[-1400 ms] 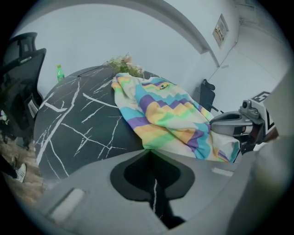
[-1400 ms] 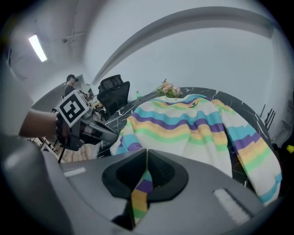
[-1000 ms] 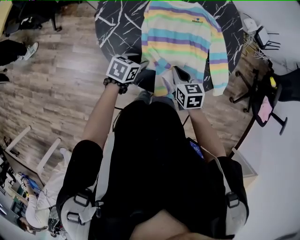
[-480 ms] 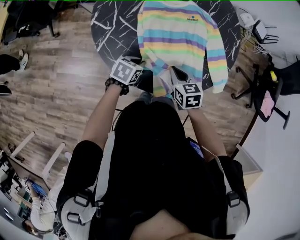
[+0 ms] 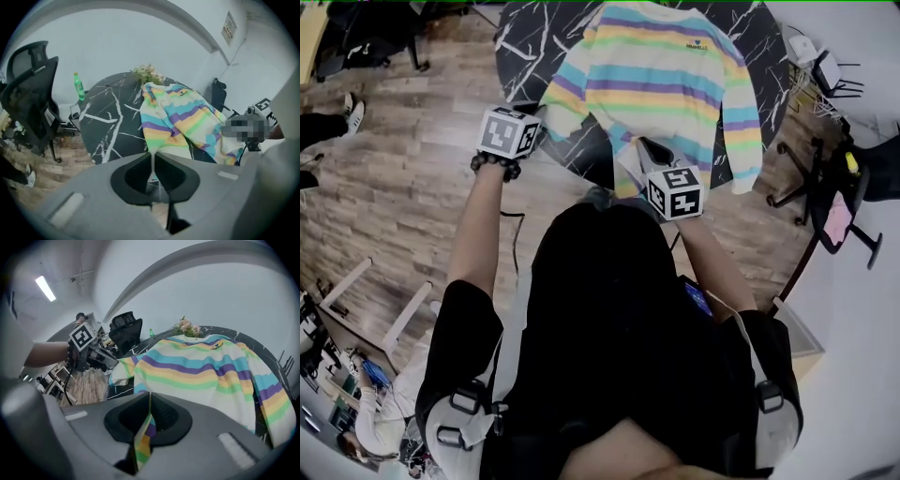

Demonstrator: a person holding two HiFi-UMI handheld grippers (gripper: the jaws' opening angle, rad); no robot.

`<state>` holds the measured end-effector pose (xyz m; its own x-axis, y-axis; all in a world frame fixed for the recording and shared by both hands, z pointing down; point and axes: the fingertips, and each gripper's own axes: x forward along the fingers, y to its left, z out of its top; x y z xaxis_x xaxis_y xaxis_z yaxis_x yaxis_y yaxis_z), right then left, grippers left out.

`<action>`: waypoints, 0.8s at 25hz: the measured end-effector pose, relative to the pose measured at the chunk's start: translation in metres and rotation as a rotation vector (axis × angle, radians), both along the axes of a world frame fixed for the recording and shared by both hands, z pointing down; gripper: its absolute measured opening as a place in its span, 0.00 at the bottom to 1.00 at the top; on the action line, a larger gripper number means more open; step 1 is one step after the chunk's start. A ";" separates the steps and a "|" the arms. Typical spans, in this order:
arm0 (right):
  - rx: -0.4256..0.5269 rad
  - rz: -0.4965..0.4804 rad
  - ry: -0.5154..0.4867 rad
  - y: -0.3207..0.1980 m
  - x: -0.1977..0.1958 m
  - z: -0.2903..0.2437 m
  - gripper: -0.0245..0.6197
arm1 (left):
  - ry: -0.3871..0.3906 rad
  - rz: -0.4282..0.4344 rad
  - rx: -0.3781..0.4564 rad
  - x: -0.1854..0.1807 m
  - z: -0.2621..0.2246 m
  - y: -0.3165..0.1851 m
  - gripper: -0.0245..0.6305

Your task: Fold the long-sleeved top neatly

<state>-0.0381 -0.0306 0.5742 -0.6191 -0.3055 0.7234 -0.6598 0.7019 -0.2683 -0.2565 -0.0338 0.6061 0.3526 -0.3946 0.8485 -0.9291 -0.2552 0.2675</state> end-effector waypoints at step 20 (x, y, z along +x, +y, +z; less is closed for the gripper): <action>-0.084 -0.321 -0.028 0.023 -0.069 0.004 0.06 | -0.250 -0.062 0.062 -0.101 -0.036 -0.046 0.08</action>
